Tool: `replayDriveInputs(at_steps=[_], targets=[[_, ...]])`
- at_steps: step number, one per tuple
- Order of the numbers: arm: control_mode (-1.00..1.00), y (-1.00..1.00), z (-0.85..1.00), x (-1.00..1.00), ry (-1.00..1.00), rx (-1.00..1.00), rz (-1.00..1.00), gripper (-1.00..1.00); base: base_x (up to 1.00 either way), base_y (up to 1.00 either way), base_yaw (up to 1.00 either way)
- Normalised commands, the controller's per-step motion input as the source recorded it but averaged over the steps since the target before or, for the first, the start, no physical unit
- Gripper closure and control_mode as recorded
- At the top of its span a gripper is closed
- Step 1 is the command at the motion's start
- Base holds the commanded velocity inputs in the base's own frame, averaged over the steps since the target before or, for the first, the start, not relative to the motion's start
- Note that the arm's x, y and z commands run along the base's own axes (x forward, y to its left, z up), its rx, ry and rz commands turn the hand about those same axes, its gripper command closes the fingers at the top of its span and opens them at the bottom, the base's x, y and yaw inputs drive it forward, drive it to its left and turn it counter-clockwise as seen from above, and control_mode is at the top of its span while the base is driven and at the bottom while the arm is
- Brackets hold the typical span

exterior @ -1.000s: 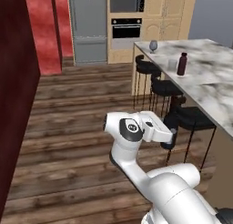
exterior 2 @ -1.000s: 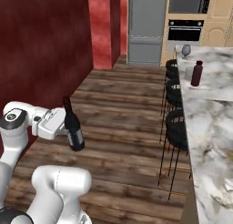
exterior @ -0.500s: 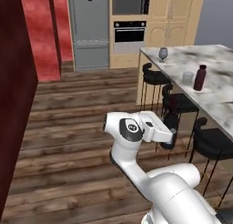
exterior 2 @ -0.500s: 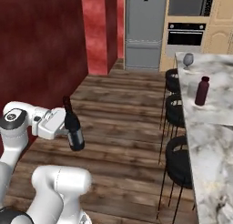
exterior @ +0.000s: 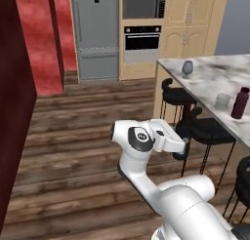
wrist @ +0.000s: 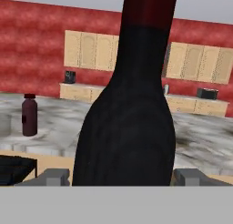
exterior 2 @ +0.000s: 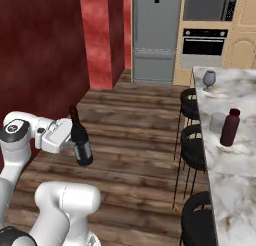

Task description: There is a wine glass and glass cup on the dining counter. Place the wine bottle next to the wine glass and the juice bottle next to the glass cup.

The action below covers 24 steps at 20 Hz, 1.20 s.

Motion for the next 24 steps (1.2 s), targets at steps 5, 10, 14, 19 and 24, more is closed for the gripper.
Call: replayDriveInputs(at_steps=[5,10,14,19,24], targets=[[1.0,0.0,0.0,0.0,0.0,0.0,0.0,1.0,0.93,0.09,-0.03],[1.0,0.0,0.0,0.0,0.0,0.0,0.0,1.0,0.91,0.12,-0.11],[1.0,0.0,0.0,0.0,0.0,0.0,0.0,1.0,0.89,0.13,-0.15],[1.0,0.0,0.0,0.0,0.0,0.0,0.0,1.0,0.88,0.14,-0.16],[1.0,0.0,0.0,0.0,0.0,0.0,0.0,1.0,0.87,0.15,-0.17]])
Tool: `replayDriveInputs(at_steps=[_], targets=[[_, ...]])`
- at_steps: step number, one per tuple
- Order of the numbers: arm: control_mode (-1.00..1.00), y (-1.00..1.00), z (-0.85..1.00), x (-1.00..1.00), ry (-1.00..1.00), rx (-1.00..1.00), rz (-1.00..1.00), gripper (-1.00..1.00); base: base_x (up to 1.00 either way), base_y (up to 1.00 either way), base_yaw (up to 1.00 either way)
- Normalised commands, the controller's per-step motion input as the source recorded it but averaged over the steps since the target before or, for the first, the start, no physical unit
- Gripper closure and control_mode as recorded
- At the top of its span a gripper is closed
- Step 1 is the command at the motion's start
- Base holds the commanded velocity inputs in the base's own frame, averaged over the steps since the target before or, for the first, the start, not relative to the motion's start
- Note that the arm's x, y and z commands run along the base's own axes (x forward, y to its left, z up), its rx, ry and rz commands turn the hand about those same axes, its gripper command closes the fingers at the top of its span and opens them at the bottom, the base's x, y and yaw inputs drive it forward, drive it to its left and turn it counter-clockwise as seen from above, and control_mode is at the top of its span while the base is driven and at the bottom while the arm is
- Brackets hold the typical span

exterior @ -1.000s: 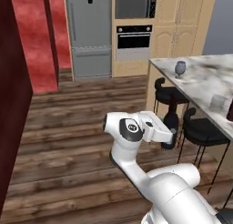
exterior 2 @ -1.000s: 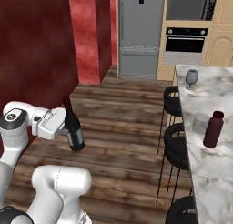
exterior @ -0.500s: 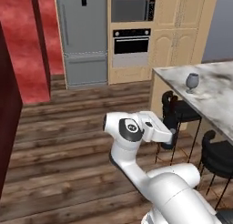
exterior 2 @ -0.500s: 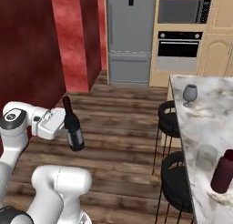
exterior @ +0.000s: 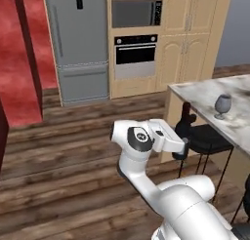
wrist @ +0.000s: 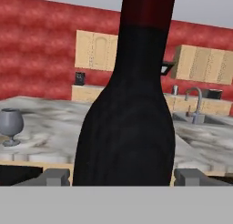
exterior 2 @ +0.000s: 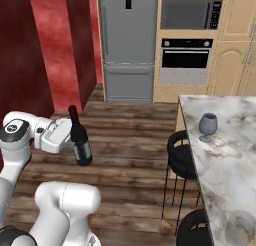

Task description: There is a wine glass and glass cup on the dining counter. Place the wine bottle next to the wine glass and the juice bottle next to the glass cup.

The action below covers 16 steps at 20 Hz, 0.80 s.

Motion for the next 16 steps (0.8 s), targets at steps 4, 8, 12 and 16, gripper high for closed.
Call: replayDriveInputs(at_steps=[4,8,12,16], targets=[[1.0,0.0,0.0,0.0,0.0,0.0,0.0,1.0,0.83,0.2,-0.27],[1.0,0.0,0.0,0.0,0.0,0.0,0.0,1.0,0.8,0.22,-0.32],[1.0,0.0,0.0,0.0,0.0,0.0,0.0,1.0,0.75,0.24,-0.37],[1.0,0.0,0.0,0.0,0.0,0.0,0.0,1.0,0.73,0.25,-0.4]])
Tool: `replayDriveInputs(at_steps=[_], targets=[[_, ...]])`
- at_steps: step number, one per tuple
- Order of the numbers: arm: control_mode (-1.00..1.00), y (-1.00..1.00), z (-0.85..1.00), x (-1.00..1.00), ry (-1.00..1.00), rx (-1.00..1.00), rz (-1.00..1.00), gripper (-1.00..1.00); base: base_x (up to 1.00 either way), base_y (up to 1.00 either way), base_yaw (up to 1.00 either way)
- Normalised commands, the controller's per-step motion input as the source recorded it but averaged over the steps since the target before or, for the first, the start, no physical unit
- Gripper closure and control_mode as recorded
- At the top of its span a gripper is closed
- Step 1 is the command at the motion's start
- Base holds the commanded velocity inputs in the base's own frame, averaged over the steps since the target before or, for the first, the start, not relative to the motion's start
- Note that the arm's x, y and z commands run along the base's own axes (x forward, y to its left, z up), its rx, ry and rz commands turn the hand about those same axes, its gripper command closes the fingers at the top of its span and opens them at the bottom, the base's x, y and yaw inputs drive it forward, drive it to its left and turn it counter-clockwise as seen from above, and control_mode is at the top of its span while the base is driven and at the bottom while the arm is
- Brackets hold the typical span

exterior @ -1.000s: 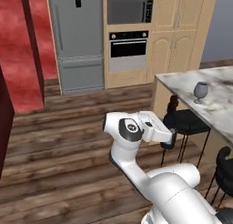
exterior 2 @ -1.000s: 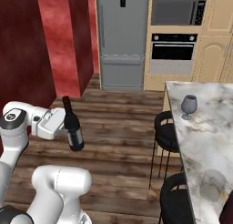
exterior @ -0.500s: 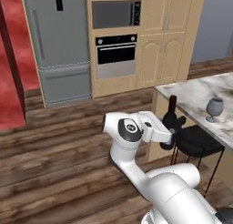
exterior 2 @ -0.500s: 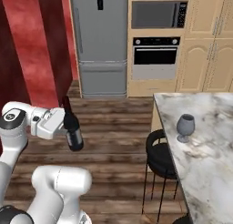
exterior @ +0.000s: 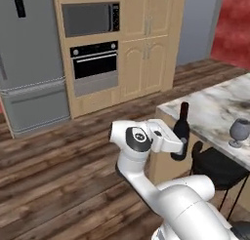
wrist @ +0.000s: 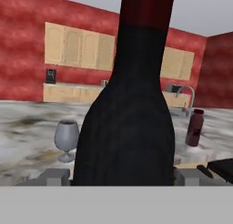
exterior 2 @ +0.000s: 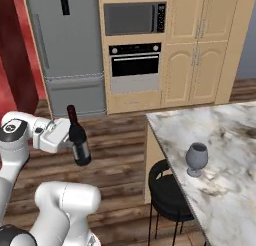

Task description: There is a wine glass and glass cup on the dining counter. Place the wine bottle next to the wine glass and the juice bottle next to the glass cup.

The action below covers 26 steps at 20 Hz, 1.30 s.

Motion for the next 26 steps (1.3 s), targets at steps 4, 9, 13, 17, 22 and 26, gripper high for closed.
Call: replayDriveInputs(at_steps=[4,9,13,17,22,26], targets=[[1.0,0.0,0.0,0.0,0.0,0.0,0.0,1.0,0.75,0.28,-0.39],[1.0,0.0,0.0,0.0,0.0,0.0,0.0,1.0,0.7,0.32,-0.45],[1.0,0.0,0.0,0.0,0.0,0.0,0.0,1.0,0.6,0.32,-0.56],[1.0,0.0,0.0,0.0,0.0,0.0,0.0,1.0,0.47,0.27,-0.67],[1.0,0.0,0.0,0.0,0.0,0.0,0.0,1.0,0.52,0.24,-0.6],[1.0,0.0,0.0,0.0,0.0,0.0,0.0,1.0,0.57,0.16,-0.52]])
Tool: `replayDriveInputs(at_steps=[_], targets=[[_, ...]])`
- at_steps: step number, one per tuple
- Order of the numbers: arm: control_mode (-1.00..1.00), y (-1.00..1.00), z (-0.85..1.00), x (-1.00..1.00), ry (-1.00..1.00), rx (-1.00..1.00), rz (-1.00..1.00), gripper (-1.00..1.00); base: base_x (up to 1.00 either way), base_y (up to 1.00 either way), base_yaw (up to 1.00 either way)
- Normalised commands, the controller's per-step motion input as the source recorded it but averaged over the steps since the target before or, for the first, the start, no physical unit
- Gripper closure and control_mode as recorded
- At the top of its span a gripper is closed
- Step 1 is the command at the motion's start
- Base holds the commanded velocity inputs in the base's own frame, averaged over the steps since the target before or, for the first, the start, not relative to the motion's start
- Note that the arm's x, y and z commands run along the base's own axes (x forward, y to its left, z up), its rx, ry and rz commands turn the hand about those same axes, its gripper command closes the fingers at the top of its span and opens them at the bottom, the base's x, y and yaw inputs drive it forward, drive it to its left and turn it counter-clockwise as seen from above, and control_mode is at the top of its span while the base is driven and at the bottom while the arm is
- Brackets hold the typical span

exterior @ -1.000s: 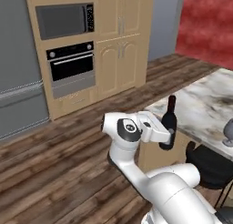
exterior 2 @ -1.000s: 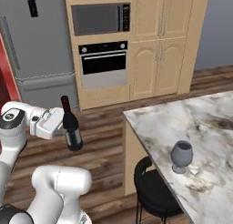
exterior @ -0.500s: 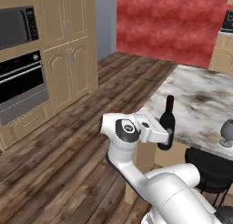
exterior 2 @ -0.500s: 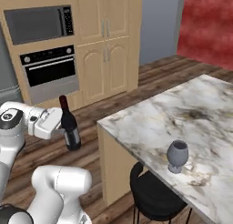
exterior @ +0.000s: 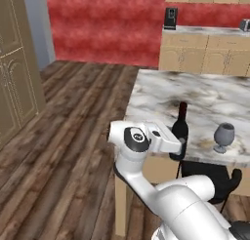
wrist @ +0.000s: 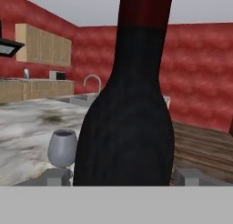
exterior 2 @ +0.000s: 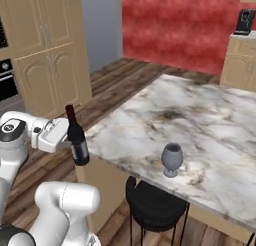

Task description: There is a wine glass and glass cup on the dining counter. Place the wine bottle next to the wine glass and the juice bottle next to the glass cup.

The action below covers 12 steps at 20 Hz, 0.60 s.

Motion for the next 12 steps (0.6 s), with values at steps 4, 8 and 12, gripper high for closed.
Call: replayDriveInputs(at_steps=[4,8,12], targets=[[1.0,0.0,0.0,0.0,0.0,0.0,0.0,1.0,0.62,0.22,-0.44],[1.0,0.0,0.0,0.0,0.0,0.0,0.0,1.0,0.58,0.19,-0.41],[1.0,0.0,0.0,0.0,0.0,0.0,0.0,1.0,0.46,0.17,-0.32]])
